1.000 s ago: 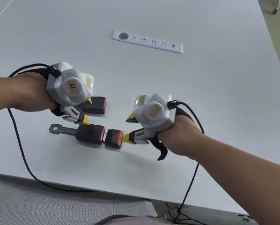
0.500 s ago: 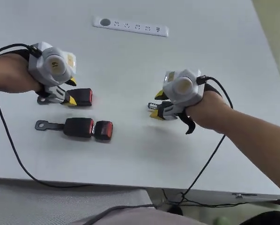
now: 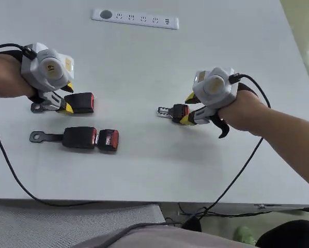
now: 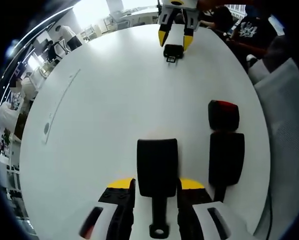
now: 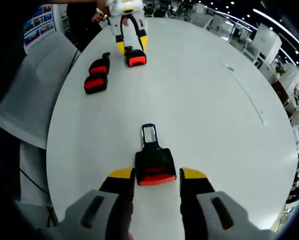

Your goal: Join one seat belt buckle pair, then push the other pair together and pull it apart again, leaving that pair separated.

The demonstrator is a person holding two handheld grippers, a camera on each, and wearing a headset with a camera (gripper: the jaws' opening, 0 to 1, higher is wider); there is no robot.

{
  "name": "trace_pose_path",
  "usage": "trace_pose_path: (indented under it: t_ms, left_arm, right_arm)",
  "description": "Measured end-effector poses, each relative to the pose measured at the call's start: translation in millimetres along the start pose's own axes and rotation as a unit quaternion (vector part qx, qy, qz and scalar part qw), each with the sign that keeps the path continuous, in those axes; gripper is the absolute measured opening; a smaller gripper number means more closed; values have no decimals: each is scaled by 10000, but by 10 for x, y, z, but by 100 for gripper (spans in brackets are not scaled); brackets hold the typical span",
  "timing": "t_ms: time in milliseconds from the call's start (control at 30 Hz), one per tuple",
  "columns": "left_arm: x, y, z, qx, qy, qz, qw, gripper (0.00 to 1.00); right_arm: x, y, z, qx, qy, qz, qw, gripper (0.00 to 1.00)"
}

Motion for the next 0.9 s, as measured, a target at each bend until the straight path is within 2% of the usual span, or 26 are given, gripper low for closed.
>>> trace_pose_path:
  t_ms: [267, 333, 400, 567, 900]
  left_arm:
    - [-8, -7, 44, -73, -48, 79, 9999, 32]
    - [-15, -9, 47, -104, -34, 250, 9996, 32]
    - [-14, -8, 50, -109, -33, 235, 9997, 32]
    - [-12, -4, 77, -137, -99, 483, 9987, 31]
    - [0, 4, 89, -150, -185, 448, 9987, 31]
  right_arm:
    - [-3, -16, 47, 133, -125, -255, 9995, 33]
    - [6, -27, 36, 169, -135, -271, 9994, 33]
    - [0, -6, 45, 215, -136, -286, 9993, 33]
    - [23, -23, 29, 333, -173, -362, 9986, 33]
    - [54, -41, 10, 406, -203, -407, 9981, 33]
Point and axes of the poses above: the centre of the closed fingertips' face, and the gripper's own axes: z roughly forward along the fingers, y roughly to its right, x roughly out of its top, the point moved 10 cm from there along -z, roughly backward along the fingers, and after that the axes turned 3 degrees about z, right-handed, at the moved point
